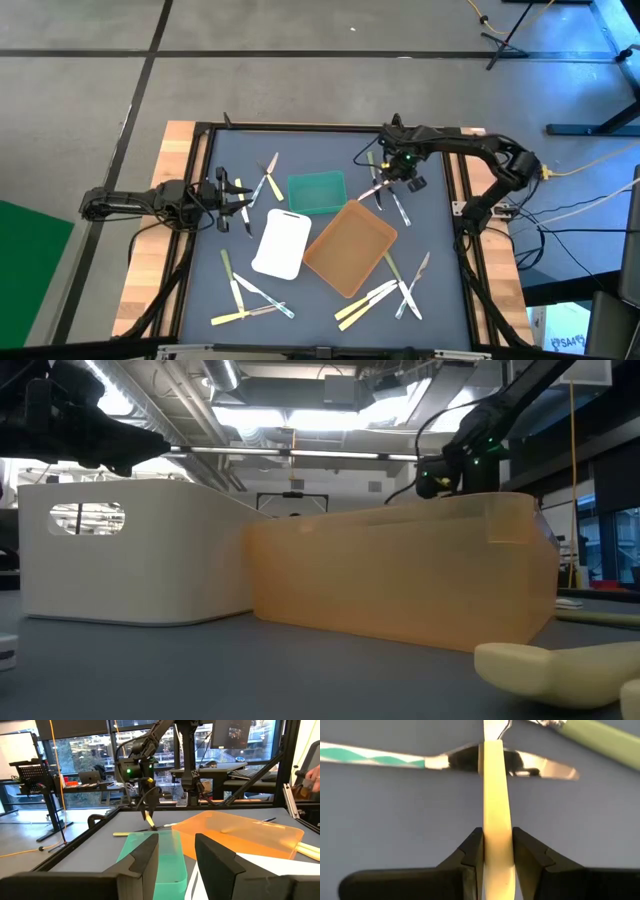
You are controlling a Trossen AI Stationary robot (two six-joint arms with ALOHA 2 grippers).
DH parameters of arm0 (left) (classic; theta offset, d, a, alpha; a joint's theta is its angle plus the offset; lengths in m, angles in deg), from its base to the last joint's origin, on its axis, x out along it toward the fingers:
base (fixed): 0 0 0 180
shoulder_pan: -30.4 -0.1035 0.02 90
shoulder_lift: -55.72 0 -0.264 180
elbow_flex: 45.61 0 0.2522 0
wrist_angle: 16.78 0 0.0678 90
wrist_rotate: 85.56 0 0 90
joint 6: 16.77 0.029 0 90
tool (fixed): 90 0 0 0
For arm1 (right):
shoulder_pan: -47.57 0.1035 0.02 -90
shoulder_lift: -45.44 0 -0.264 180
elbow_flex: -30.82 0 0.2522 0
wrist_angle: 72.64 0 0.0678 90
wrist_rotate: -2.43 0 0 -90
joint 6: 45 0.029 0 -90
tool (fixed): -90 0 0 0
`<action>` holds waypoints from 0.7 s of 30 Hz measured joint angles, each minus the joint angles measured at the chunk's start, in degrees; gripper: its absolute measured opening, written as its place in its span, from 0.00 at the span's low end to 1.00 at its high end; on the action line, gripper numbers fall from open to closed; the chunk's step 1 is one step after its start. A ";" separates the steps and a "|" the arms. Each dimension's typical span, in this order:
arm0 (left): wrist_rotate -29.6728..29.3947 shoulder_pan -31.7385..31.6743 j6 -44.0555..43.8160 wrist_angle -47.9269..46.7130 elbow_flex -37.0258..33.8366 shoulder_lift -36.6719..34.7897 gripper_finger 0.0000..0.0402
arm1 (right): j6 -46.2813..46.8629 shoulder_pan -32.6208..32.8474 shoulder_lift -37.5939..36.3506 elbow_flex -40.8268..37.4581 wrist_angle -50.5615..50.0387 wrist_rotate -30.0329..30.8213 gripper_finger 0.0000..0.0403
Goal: Sort silverware by color (type)
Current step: Put the yellow knife into the blue bin
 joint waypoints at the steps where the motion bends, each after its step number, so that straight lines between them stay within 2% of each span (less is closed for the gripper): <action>1: 0.01 -0.01 0.00 -0.02 0.01 0.02 0.31 | -0.03 0.02 -0.62 0.00 -0.31 0.93 0.19; 16: 0.01 -0.02 -0.02 -0.01 0.01 0.01 0.31 | 0.18 0.00 -8.62 0.09 -1.57 2.76 0.19; 21: 0.01 -0.02 -0.02 -0.02 -0.01 0.01 0.31 | 0.23 0.00 -11.14 0.09 -1.55 5.82 0.19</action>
